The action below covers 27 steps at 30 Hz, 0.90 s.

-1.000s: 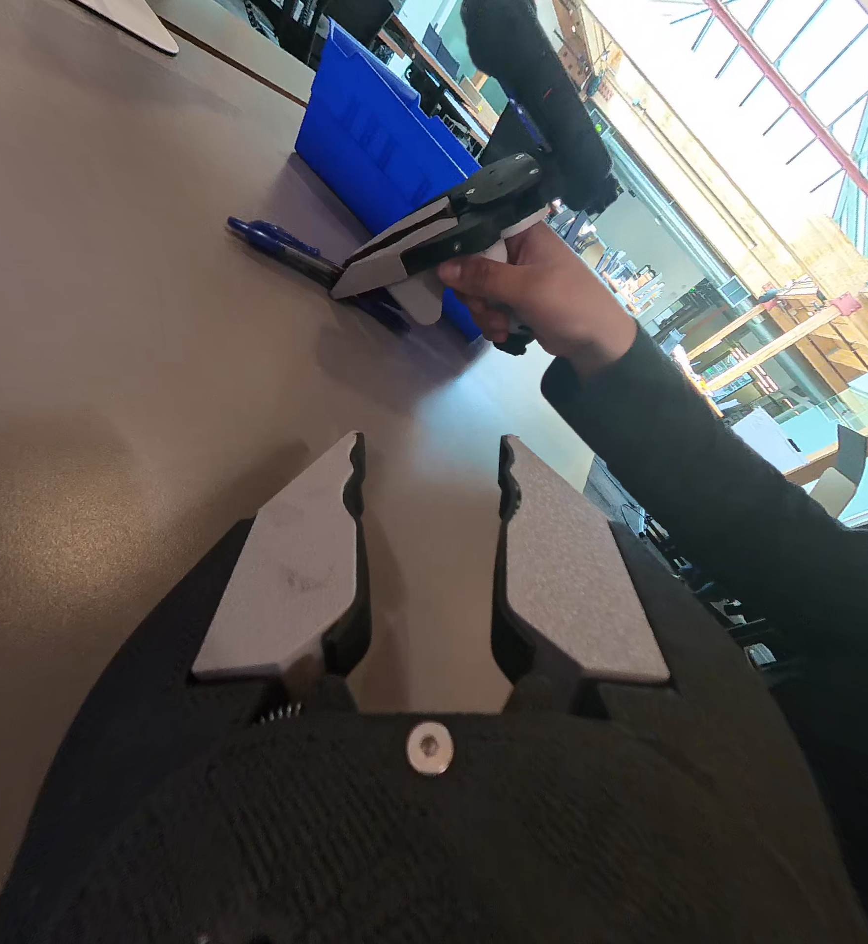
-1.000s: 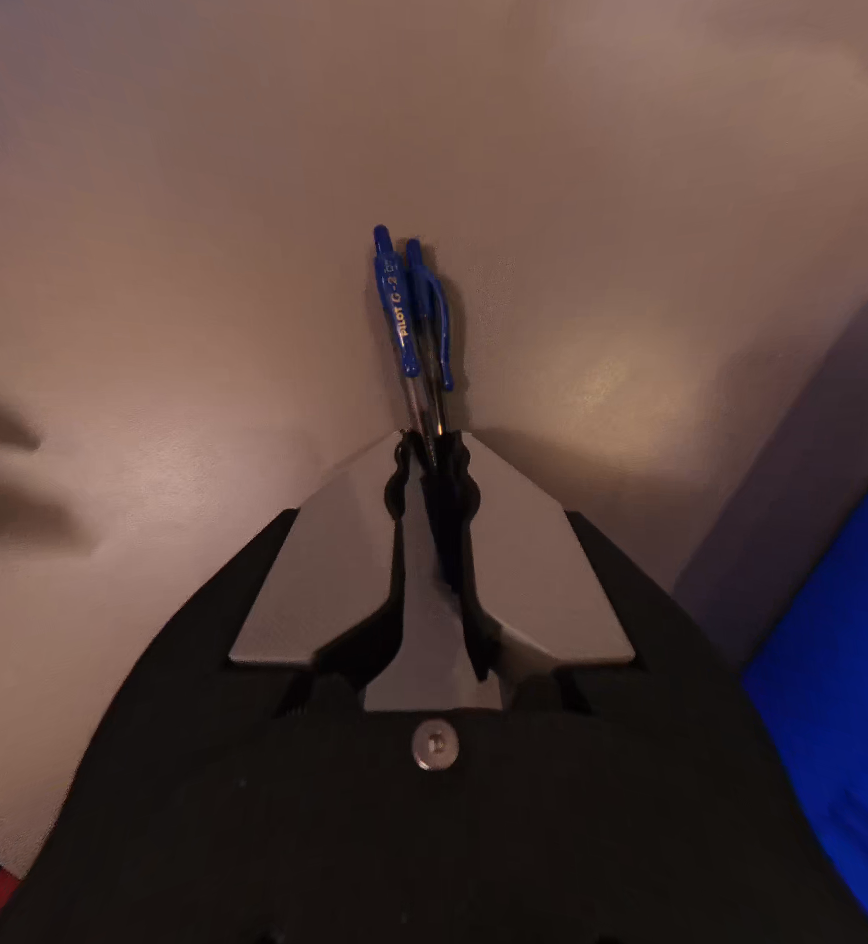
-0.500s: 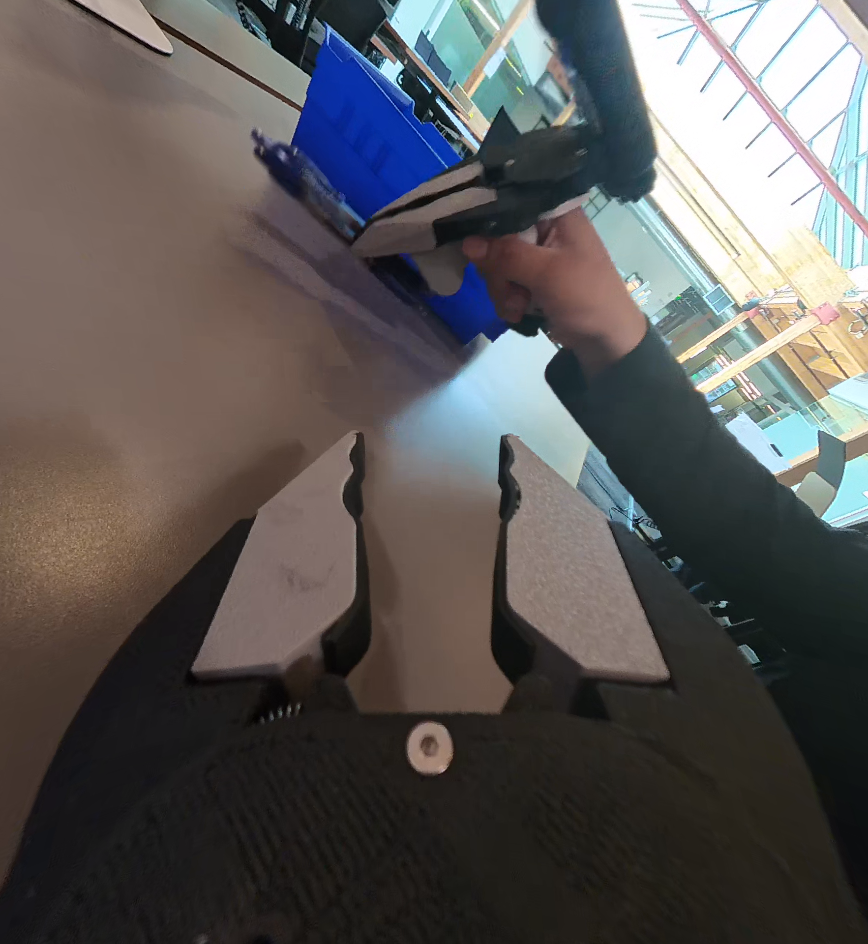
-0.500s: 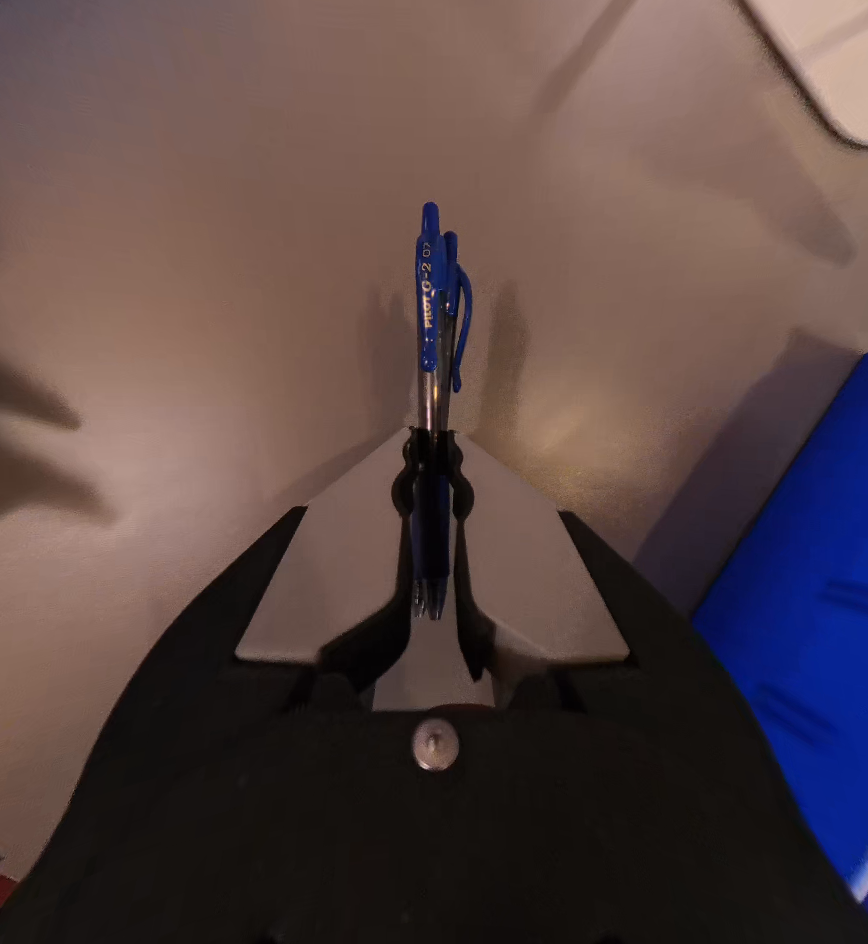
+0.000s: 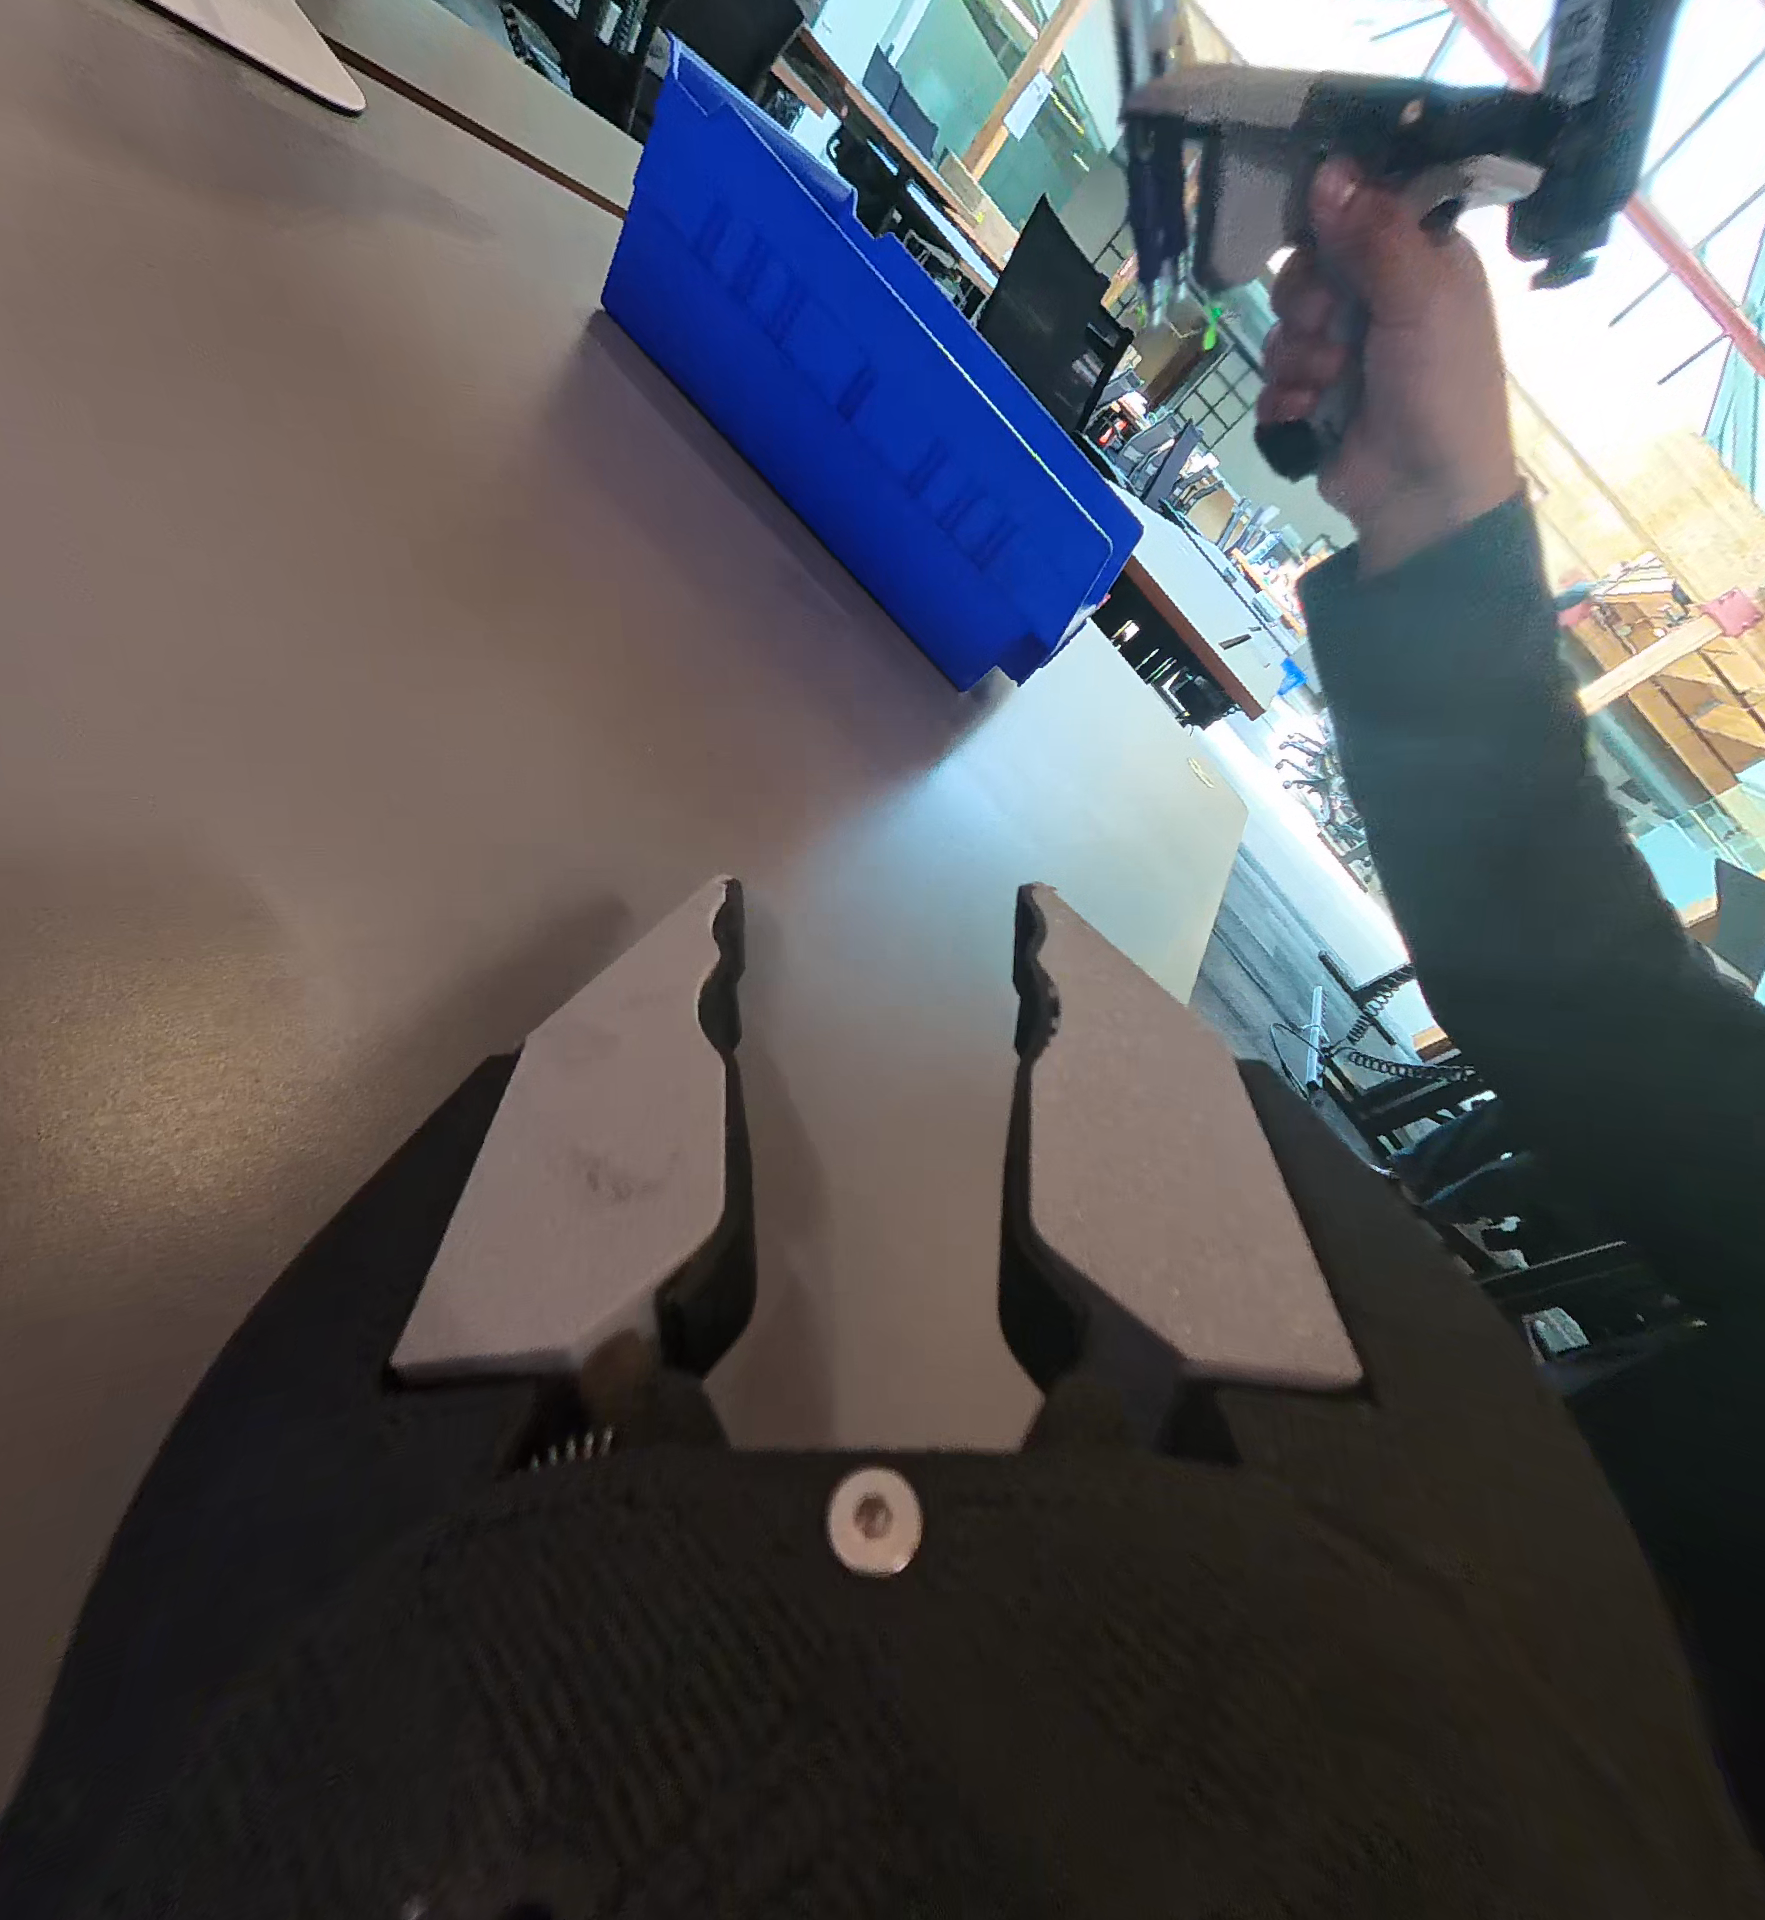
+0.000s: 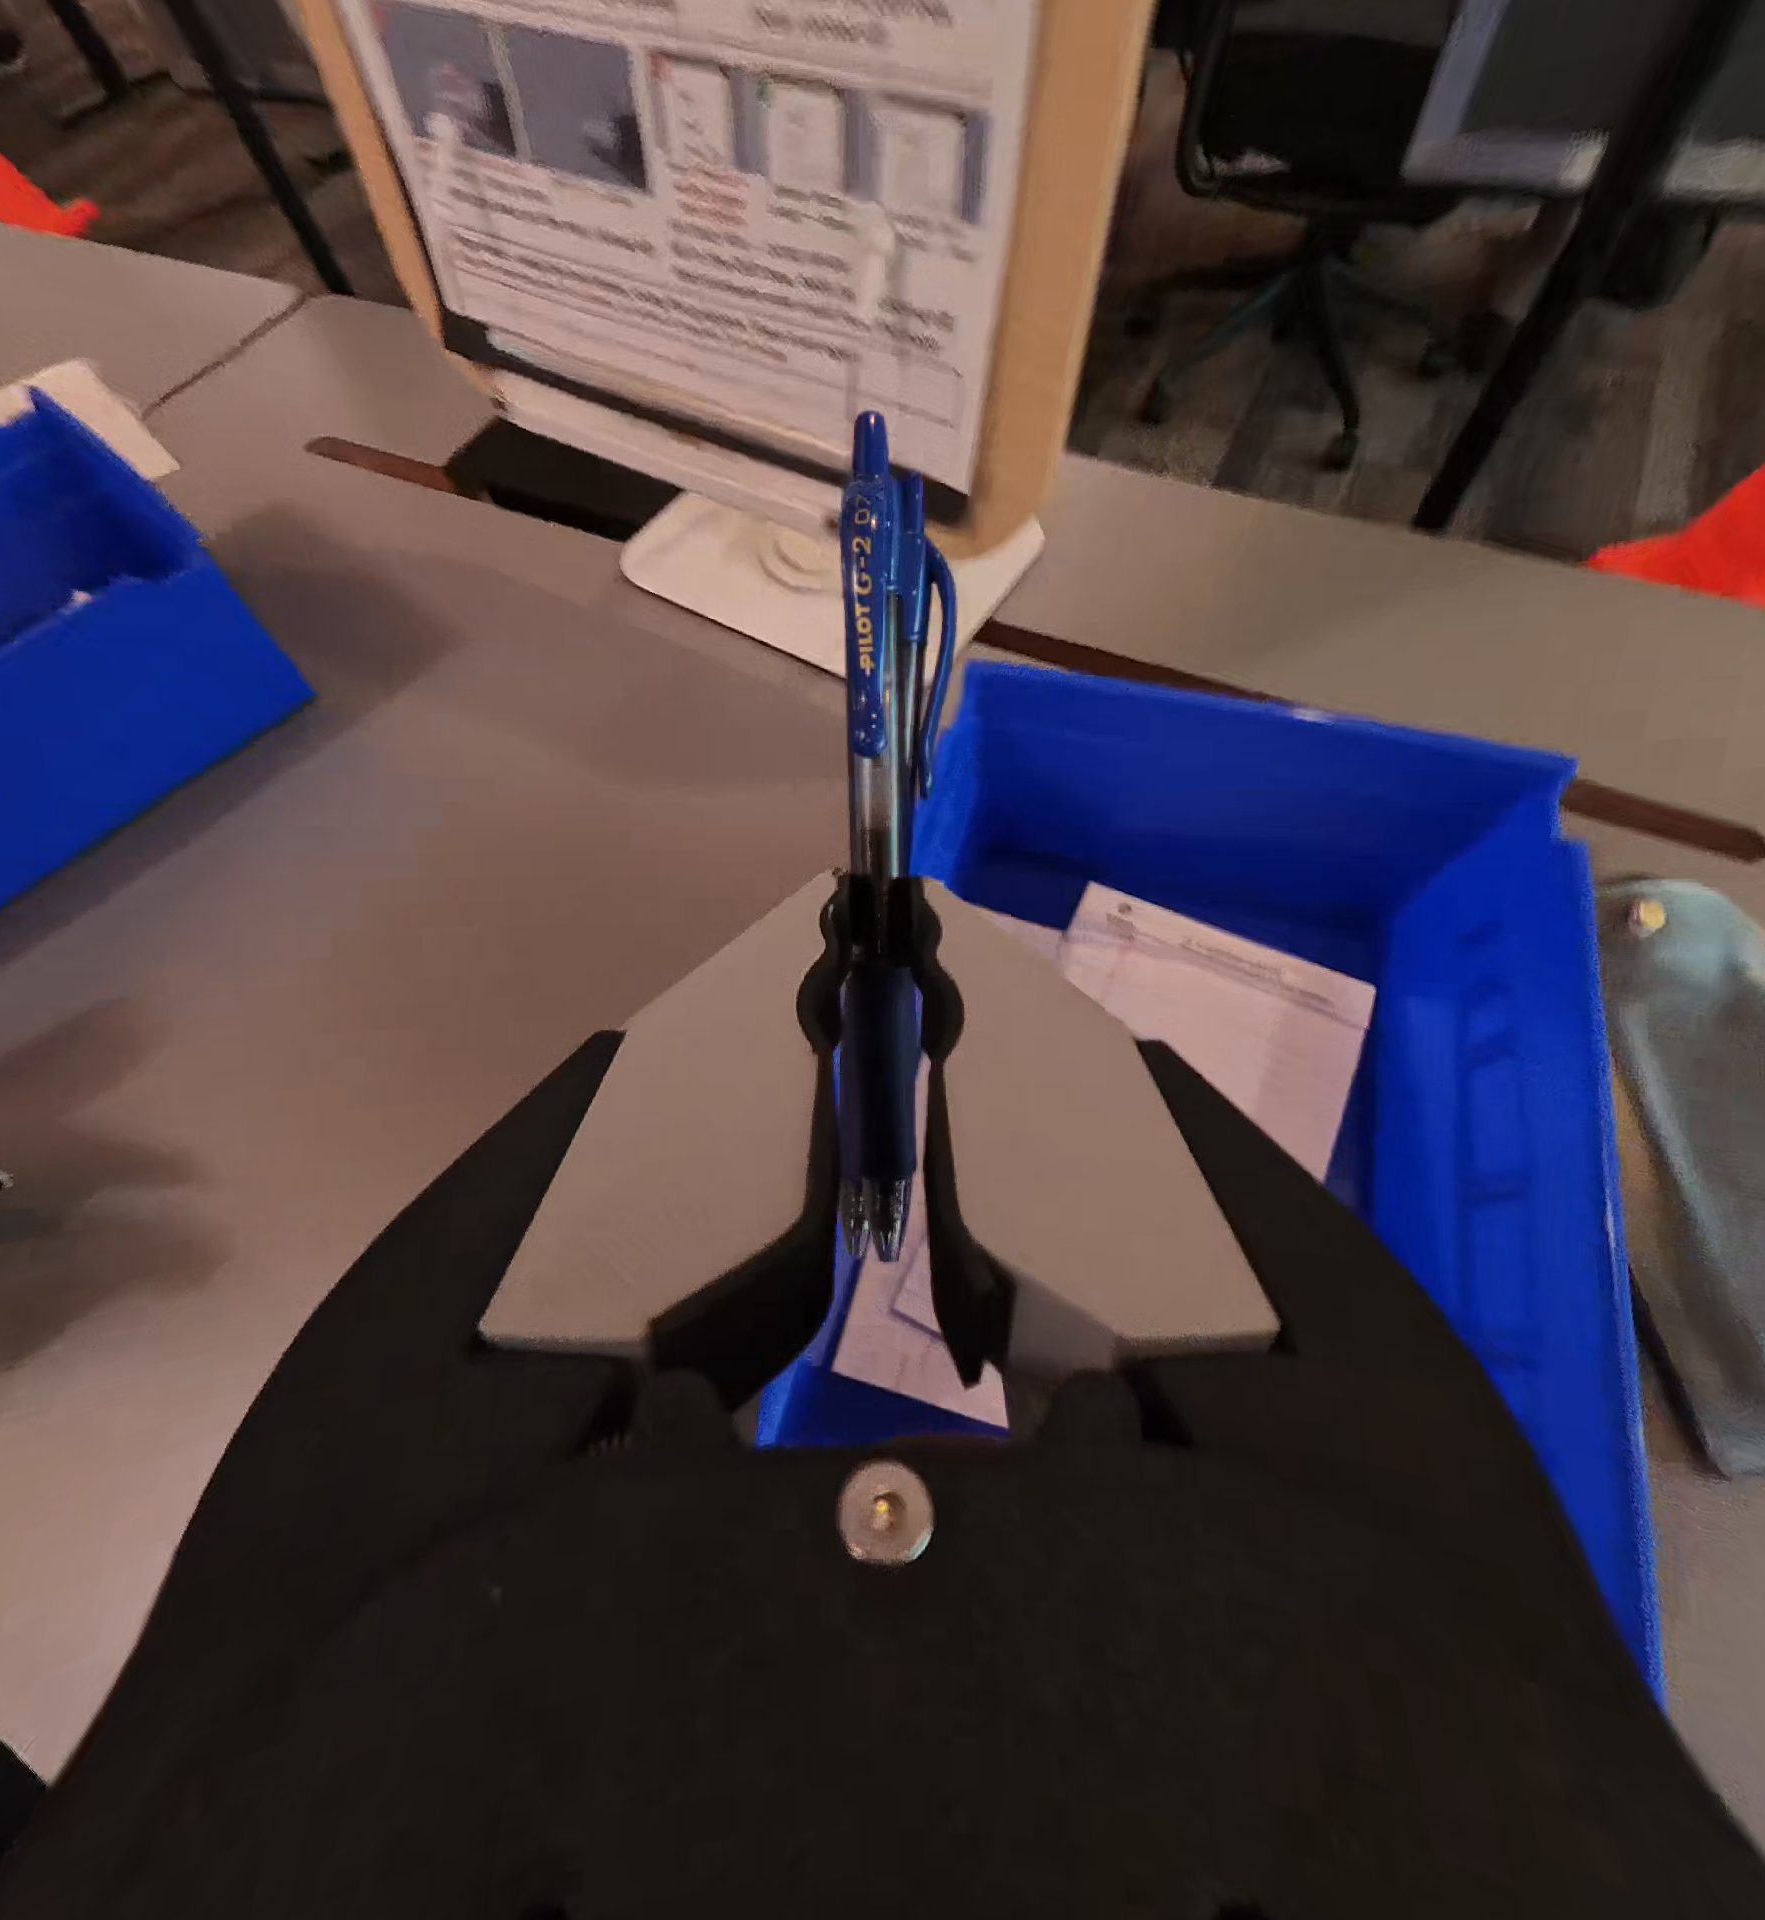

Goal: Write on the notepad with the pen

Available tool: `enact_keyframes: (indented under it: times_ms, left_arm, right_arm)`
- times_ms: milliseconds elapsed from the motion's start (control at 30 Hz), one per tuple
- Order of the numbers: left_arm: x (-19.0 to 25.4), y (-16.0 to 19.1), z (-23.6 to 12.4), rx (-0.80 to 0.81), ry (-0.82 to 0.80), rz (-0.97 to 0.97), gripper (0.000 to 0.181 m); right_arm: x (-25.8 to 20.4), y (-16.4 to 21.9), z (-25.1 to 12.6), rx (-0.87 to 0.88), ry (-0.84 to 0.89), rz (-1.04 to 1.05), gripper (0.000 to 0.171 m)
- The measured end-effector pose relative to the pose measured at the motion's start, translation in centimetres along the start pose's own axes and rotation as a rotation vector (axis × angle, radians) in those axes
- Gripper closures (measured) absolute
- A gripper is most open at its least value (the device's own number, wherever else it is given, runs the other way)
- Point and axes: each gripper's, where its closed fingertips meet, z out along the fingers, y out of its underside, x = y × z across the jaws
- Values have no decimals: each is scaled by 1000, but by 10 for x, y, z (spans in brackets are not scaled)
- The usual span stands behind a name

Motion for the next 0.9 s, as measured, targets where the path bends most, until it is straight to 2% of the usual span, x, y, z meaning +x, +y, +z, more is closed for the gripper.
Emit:
enact_keyframes:
  times_ms: [133, 333, 633, 733, 767, 800, 900]
  left_arm:
    - [-1, 1, 1, -8, -4, -3, 131]
    - [-2, 1, 1, -10, -2, -16, 131]
    - [-2, 1, 2, -12, 0, -19, 131]
    - [-2, 1, 2, -11, -5, -15, 132]
    - [-2, 1, 2, -11, -6, -13, 132]
    - [-2, 1, 2, -11, -7, -11, 132]
    - [-1, 1, 1, -7, -4, -12, 132]
  right_arm:
    - [39, 57, 37, -140, 37, 79, 164]
    - [50, 148, 88, -401, -20, 196, 164]
    - [53, 122, 74, -410, -3, 151, 164]
    - [45, 129, 77, -446, -40, 183, 153]
    - [45, 133, 79, -454, -36, 176, 156]
    - [46, 136, 81, -457, -22, 157, 171]
    - [51, 141, 83, -467, 19, 114, 171]
